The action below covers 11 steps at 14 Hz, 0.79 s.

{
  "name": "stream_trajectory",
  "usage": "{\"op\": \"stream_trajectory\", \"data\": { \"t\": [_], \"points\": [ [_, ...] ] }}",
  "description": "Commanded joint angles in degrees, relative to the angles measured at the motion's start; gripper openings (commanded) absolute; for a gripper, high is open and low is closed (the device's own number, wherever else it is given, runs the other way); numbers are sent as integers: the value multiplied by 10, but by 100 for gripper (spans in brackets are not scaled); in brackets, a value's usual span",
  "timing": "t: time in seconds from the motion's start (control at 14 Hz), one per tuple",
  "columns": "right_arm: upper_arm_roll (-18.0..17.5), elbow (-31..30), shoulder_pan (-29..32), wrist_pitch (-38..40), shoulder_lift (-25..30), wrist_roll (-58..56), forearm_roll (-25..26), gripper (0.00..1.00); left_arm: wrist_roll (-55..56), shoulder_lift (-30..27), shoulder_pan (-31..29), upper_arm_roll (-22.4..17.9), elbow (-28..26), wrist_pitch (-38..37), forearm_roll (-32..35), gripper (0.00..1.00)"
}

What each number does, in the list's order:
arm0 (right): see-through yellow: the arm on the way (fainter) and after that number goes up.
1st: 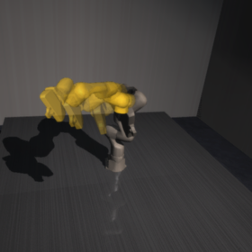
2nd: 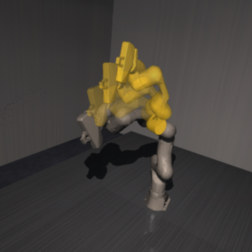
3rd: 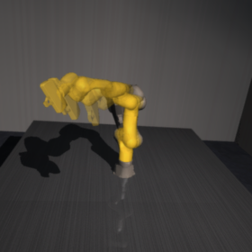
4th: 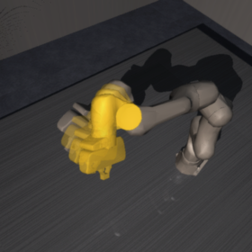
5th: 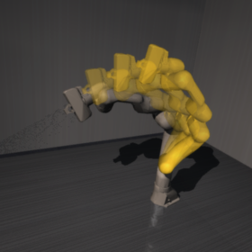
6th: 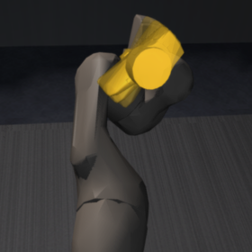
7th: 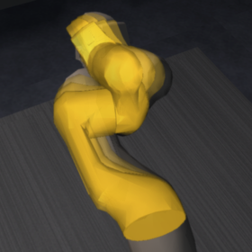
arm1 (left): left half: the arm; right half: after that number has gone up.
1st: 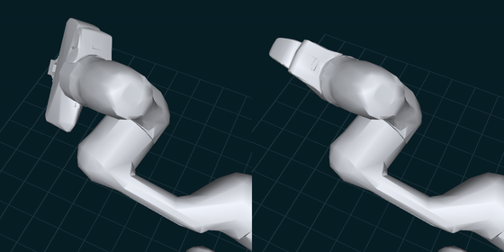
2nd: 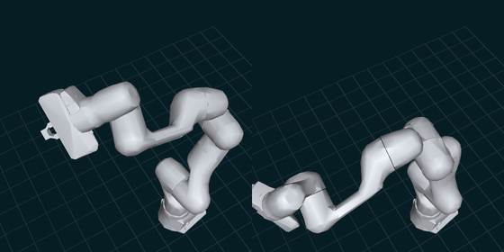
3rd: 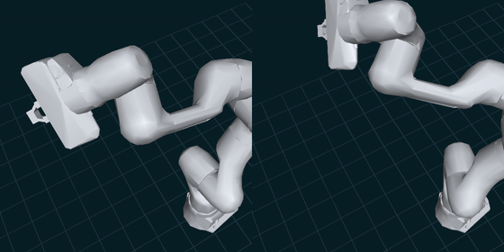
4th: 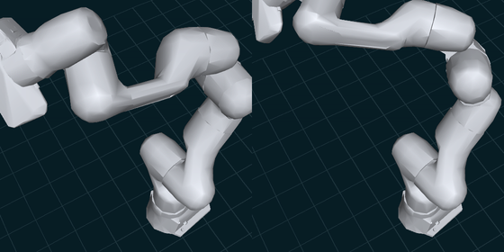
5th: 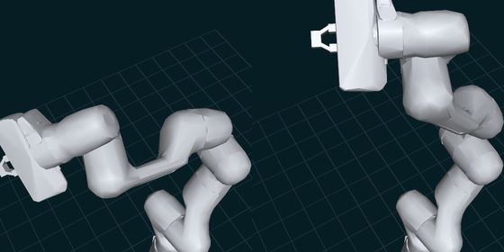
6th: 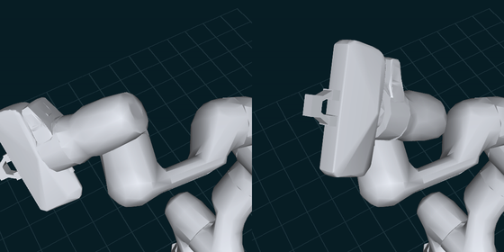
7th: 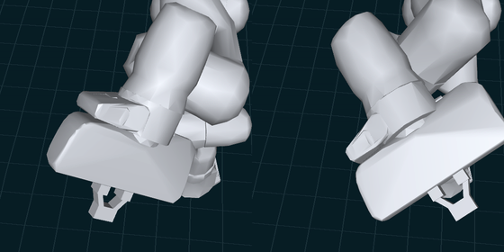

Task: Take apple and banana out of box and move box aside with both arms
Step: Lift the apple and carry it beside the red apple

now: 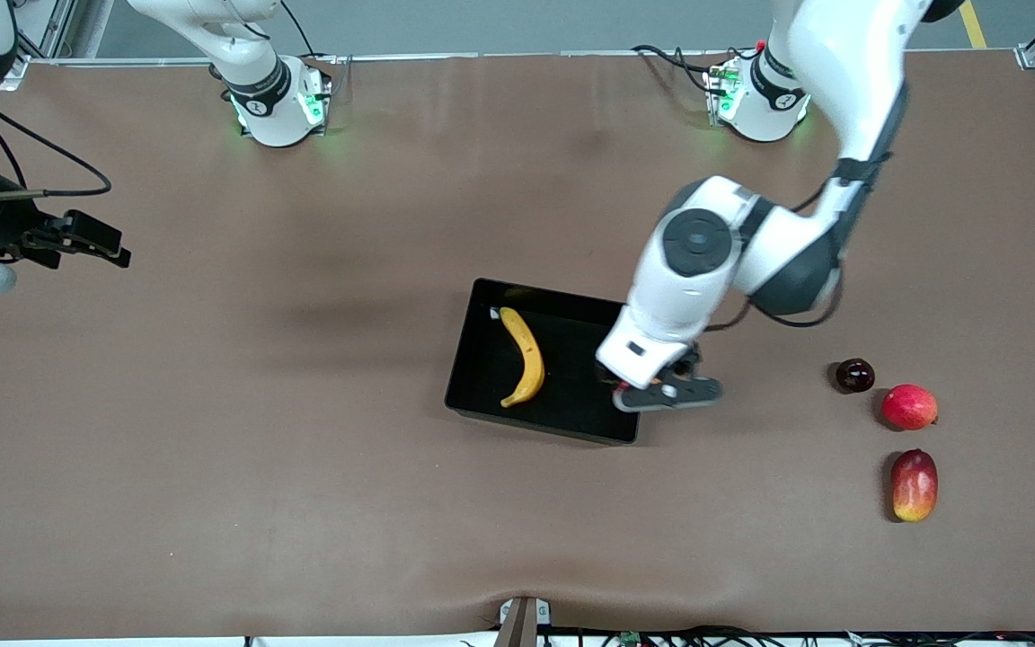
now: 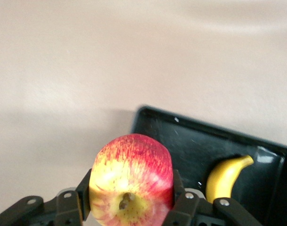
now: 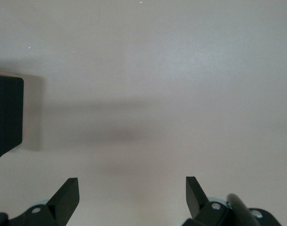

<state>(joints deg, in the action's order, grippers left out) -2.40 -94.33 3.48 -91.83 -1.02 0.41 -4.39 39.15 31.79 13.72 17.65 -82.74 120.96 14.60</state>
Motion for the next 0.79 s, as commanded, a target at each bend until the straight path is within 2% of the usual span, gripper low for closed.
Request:
{"op": "stream_trajectory", "data": {
  "t": [0.0, 0.5, 0.71],
  "points": [
    [-4, 10, 9, 5, -2, -6, -11, 100, -66, -3, -55, 5, 2, -5, -15, 0],
    [-4, 9, 7, -1, -3, -6, -11, 100, -232, 50, -204, 0, -13, 2, -9, 0],
    [-4, 10, 6, -3, -4, -5, -11, 100, -270, 78, -252, -1, -9, 15, -4, 0]
  ]
}}
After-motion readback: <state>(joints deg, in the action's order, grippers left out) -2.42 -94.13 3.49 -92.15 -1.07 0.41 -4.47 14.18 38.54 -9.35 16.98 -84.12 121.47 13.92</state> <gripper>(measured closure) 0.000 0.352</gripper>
